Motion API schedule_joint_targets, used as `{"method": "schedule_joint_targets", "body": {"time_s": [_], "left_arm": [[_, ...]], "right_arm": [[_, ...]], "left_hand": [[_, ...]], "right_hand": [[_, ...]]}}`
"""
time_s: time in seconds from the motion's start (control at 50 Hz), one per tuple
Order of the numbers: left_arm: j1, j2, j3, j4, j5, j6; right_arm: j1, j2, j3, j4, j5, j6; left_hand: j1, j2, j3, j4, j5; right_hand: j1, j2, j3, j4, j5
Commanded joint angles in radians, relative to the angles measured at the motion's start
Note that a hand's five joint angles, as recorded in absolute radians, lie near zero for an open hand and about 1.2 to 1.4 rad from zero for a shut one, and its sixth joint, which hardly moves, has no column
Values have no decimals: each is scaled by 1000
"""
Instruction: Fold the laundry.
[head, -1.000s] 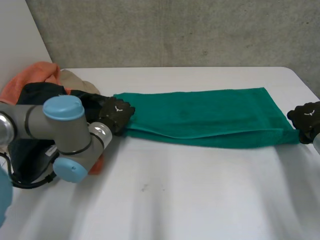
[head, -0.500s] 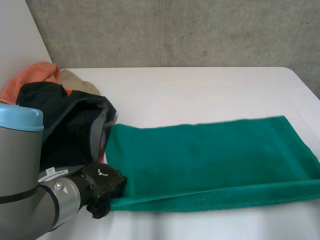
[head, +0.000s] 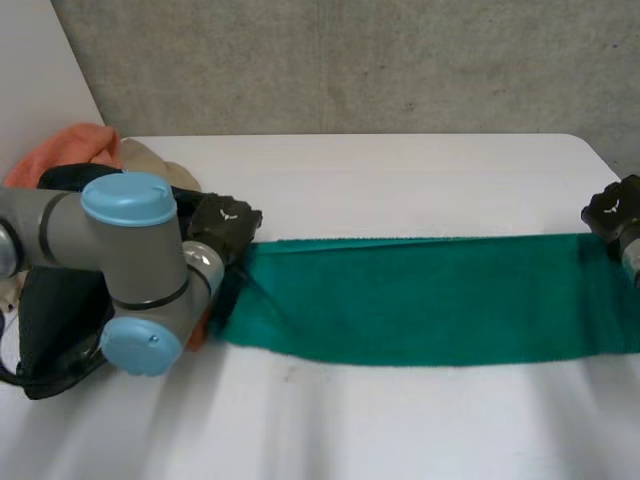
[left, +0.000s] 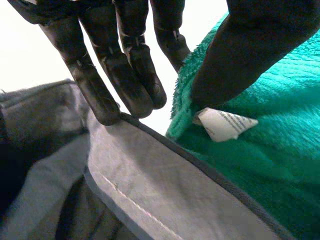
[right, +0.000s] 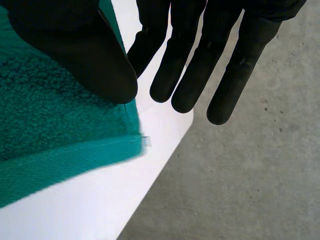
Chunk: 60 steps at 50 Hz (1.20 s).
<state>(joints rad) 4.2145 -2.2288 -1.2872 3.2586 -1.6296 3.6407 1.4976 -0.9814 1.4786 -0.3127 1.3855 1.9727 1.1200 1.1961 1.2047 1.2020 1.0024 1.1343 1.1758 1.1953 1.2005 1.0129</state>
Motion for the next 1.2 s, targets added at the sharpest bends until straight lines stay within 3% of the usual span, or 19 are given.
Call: {"method": "schedule_joint_targets", "body": {"time_s": [0.02, 0.12, 0.24, 0.3, 0.44, 0.52, 0.72, 0.8, 0.88, 0.9, 1.02, 1.08, 1.14, 1.2], "left_arm": [[-2, -25, 77, 98, 8, 6], [13, -28, 290, 225, 16, 48], [39, 67, 404, 486, 13, 49], [47, 113, 373, 533, 14, 13], [52, 133, 209, 455, 79, -33], [45, 132, 89, 423, 116, -34], [4, 15, -130, 394, 111, -30], [-7, 29, -225, 288, 111, -24], [-13, 147, -313, 110, 109, -22], [-13, 220, -357, -8, 108, -21], [-22, 379, -449, -386, 112, 5], [-27, 391, -446, -509, 117, 39], [-31, 387, -413, -487, 117, 53], [-33, 338, -348, -381, 113, 50]], "right_arm": [[12, 24, -58, -25, 13, 18], [64, 10, -262, -179, 35, 161], [81, -143, -377, -425, 158, 463], [78, -184, -371, -386, 162, 503], [85, -178, -269, -137, 83, 502], [85, -163, -189, -109, 58, 496], [79, -74, -43, -37, 55, 411], [73, -74, 37, 61, 50, 325], [1, -101, 144, 180, 53, 188], [-22, -121, 164, 208, 55, 158], [-191, -313, 301, 487, 61, -130], [-227, -333, 318, 569, 46, -190], [-224, -333, 309, 544, 32, -163], [-180, -326, 275, 454, 24, -106]], "left_hand": [[276, 200, 192, 194, 219], [276, 200, 192, 194, 219], [276, 200, 192, 194, 219], [276, 200, 192, 194, 219], [276, 200, 192, 194, 219], [276, 200, 192, 194, 219], [276, 200, 192, 194, 219], [276, 200, 192, 194, 219], [276, 200, 192, 194, 219], [276, 200, 192, 194, 219], [276, 200, 192, 194, 219], [276, 200, 192, 194, 219], [276, 200, 192, 194, 219], [276, 200, 192, 194, 219]], "right_hand": [[262, 220, 201, 196, 209], [262, 220, 201, 196, 209], [262, 220, 201, 196, 209], [262, 220, 201, 196, 209], [262, 220, 201, 196, 209], [262, 220, 201, 196, 209], [262, 220, 201, 196, 209], [262, 220, 201, 196, 209], [262, 220, 201, 196, 209], [262, 220, 201, 196, 209], [262, 220, 201, 196, 209], [262, 220, 201, 196, 209], [262, 220, 201, 196, 209], [262, 220, 201, 196, 209]]}}
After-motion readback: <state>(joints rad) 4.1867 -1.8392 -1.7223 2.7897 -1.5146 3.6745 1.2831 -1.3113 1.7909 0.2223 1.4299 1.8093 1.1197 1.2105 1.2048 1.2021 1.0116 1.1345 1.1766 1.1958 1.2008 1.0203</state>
